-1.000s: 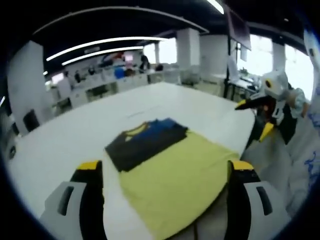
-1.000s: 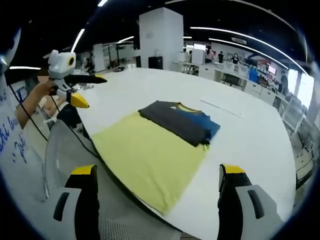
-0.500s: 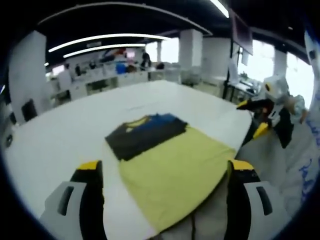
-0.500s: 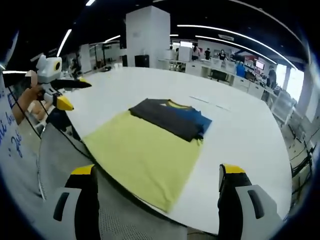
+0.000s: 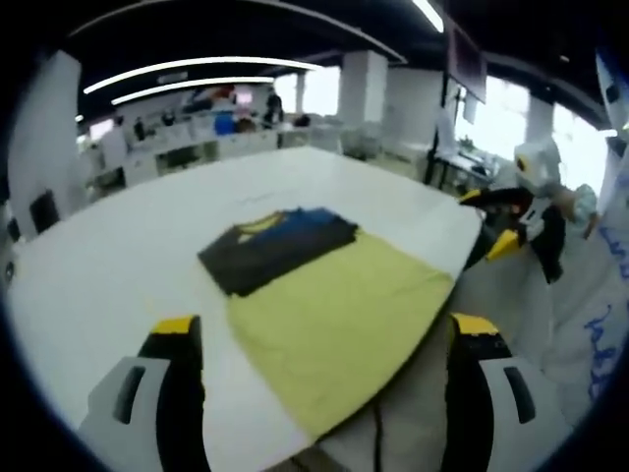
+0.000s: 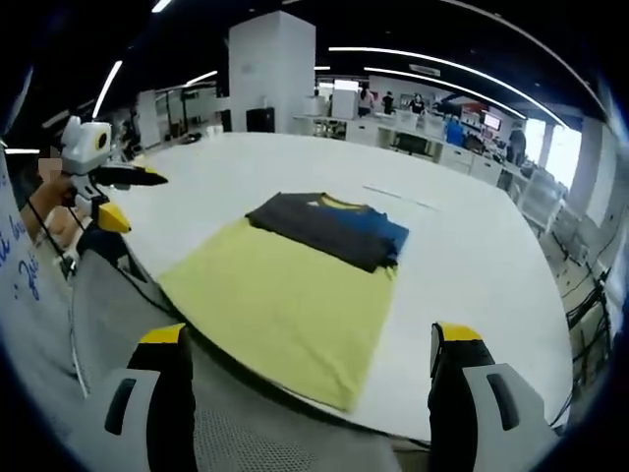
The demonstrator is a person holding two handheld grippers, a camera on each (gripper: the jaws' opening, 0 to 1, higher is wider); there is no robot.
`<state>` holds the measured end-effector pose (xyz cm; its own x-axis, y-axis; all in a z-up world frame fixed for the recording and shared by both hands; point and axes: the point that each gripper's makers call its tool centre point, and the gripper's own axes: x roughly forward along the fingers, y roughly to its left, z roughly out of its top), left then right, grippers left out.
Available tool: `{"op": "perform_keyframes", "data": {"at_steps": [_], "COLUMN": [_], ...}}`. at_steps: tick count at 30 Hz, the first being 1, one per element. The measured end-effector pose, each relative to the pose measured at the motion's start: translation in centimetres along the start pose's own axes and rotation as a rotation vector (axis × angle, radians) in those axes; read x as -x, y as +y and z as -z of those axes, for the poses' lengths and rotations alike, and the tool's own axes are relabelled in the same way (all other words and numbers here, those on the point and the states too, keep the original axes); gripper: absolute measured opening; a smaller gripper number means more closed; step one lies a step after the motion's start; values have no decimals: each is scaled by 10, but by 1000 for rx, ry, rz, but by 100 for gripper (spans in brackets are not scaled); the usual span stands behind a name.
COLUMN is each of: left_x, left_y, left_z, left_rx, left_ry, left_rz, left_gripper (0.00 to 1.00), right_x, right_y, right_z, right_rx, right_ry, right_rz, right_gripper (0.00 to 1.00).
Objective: Fold the garment on the visible template until the final outline fits inside the template.
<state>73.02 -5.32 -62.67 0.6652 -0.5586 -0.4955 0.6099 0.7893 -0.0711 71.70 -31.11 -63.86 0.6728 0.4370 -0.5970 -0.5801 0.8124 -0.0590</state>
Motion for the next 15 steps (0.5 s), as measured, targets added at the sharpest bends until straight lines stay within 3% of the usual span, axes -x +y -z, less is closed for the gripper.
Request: {"op": "perform_keyframes", "data": {"at_steps": [5,15], "left_x": [4,15], "left_y": [-2,12], "left_z": [2,16], "left_rx": [-21,8], "left_ry": [-29,-33], "left_rz": [41,11], "left_gripper": [99,99], "right_x": [0,-9], "right_y": [1,8], "right_z": [0,-6], "right_rx": [-5,16], "right_ry": [-7,-10], "right_rz": [38,46], "right_gripper": [100,100]}}
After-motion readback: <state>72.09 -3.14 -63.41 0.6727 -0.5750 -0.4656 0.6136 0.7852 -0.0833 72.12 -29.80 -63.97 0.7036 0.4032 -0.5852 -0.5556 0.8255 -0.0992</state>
